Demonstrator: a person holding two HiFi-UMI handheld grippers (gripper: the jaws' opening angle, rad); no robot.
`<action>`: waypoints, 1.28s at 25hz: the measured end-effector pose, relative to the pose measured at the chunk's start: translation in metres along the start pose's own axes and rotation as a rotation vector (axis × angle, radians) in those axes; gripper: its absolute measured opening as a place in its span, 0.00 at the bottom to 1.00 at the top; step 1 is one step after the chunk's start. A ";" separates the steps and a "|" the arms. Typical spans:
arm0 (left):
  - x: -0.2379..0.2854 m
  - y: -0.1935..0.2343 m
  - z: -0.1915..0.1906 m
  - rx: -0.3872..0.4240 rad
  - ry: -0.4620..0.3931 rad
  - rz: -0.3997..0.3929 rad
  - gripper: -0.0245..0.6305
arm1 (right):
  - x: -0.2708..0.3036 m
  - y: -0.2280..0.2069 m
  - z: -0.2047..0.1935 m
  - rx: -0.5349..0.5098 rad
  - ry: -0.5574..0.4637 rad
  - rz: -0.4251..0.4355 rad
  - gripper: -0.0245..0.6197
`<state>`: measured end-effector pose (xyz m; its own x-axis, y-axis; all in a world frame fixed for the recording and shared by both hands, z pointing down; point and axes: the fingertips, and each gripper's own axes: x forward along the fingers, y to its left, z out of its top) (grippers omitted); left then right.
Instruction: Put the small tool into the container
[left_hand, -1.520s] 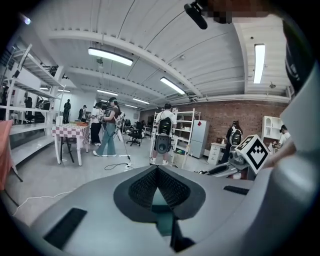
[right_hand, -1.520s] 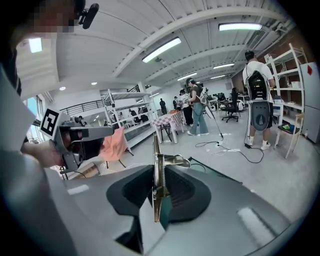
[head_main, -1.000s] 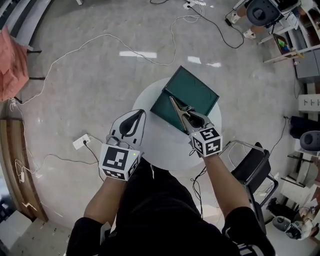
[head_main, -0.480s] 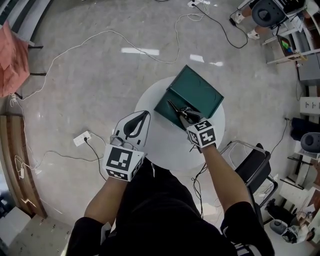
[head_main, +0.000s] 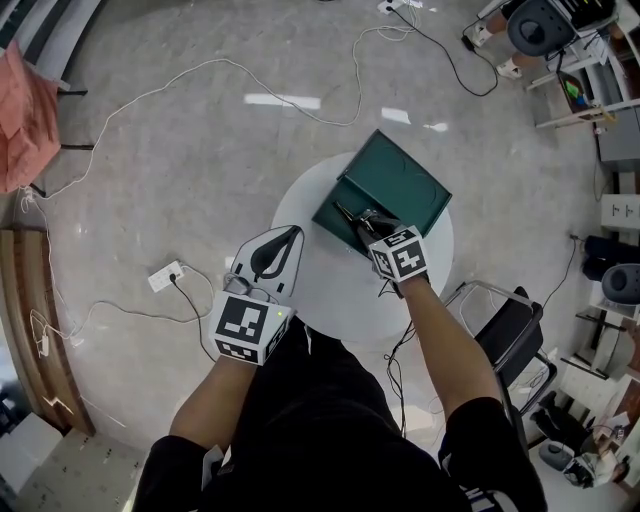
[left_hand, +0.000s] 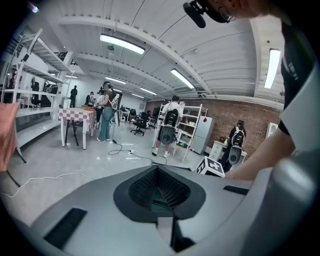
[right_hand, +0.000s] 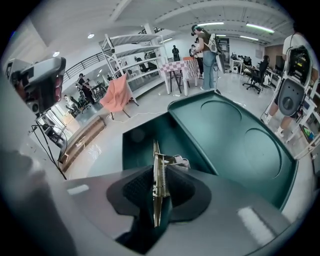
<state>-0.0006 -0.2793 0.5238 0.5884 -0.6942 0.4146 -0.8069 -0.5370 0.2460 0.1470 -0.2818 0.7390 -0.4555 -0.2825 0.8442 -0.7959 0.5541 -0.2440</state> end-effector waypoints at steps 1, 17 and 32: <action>0.000 0.001 -0.001 -0.001 0.002 -0.001 0.04 | 0.002 0.000 0.000 0.001 0.002 0.001 0.18; -0.011 0.006 0.011 0.007 -0.027 -0.035 0.04 | -0.021 -0.015 -0.008 0.112 -0.002 -0.102 0.33; -0.036 0.007 0.064 0.078 -0.079 -0.085 0.04 | -0.140 0.000 0.022 0.223 -0.310 -0.304 0.19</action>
<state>-0.0242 -0.2891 0.4548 0.6595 -0.6781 0.3244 -0.7490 -0.6294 0.2071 0.2020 -0.2601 0.6106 -0.2597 -0.6440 0.7196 -0.9619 0.2385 -0.1337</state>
